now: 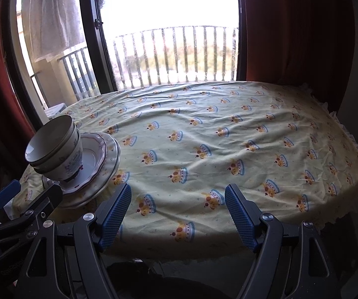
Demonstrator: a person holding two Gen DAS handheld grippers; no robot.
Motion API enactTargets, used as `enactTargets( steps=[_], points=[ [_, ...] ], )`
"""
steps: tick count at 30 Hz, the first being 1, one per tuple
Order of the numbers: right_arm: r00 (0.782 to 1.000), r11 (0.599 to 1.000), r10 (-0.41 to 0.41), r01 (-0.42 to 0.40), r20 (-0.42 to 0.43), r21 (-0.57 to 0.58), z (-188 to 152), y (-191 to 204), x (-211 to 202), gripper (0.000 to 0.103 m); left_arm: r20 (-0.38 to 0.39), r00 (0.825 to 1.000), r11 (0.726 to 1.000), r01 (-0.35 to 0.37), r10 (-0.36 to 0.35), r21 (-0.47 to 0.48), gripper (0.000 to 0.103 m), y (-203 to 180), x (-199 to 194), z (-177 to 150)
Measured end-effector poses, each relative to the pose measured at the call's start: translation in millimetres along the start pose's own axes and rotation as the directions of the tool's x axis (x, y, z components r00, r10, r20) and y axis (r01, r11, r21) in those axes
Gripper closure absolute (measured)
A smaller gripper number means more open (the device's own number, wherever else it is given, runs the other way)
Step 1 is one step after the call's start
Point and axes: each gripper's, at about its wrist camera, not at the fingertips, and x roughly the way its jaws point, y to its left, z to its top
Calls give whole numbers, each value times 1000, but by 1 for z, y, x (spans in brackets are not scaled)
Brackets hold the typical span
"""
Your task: Organize plates and bowls
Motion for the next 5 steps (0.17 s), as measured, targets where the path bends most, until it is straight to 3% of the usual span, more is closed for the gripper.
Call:
enactTargets(
  steps=[5],
  points=[
    [1000,1000,-5,5,-8,6,0,-2,2,23,-14,1000,1000,1,-1,-3,0,-1,3,-1]
  ],
)
